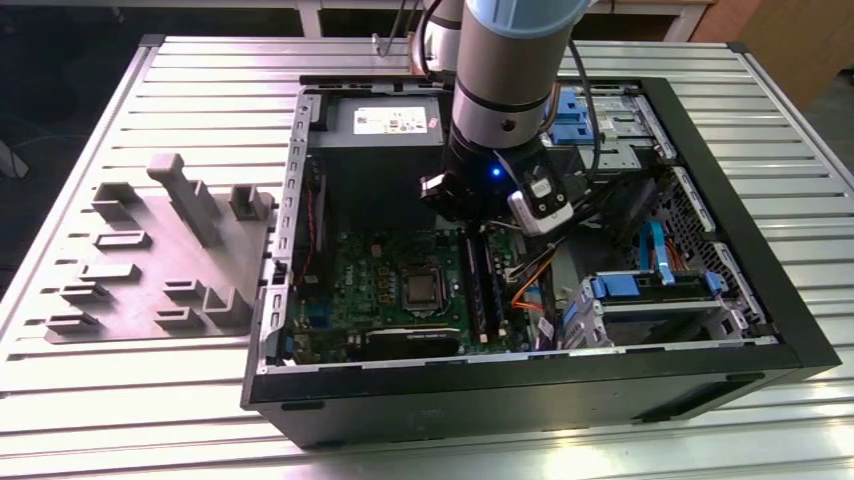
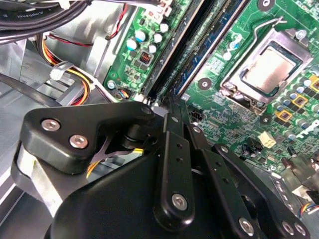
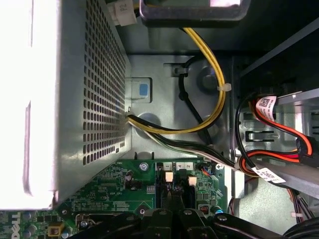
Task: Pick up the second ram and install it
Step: 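Press down the second ram until it locks into place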
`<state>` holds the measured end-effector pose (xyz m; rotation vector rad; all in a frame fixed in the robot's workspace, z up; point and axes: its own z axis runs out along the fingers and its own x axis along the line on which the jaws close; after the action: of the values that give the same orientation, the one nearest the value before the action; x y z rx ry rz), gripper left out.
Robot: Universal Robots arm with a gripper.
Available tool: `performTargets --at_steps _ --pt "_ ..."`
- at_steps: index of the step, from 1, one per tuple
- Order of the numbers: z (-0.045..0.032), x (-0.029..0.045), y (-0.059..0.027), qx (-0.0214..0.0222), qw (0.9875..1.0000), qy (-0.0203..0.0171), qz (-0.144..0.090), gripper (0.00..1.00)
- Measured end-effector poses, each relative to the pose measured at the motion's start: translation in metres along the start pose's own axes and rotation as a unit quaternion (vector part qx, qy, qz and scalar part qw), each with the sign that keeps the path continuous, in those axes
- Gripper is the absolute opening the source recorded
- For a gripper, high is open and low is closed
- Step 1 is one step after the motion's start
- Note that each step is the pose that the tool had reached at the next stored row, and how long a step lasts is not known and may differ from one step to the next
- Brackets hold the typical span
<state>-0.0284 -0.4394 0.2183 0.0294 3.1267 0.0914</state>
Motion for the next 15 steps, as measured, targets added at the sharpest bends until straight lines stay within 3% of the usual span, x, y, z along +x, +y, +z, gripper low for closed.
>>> performTargets --at_steps 15 --pt "-0.0005 -0.0001 0.0002 -0.0008 1.0000 -0.0003 0.000 0.10"
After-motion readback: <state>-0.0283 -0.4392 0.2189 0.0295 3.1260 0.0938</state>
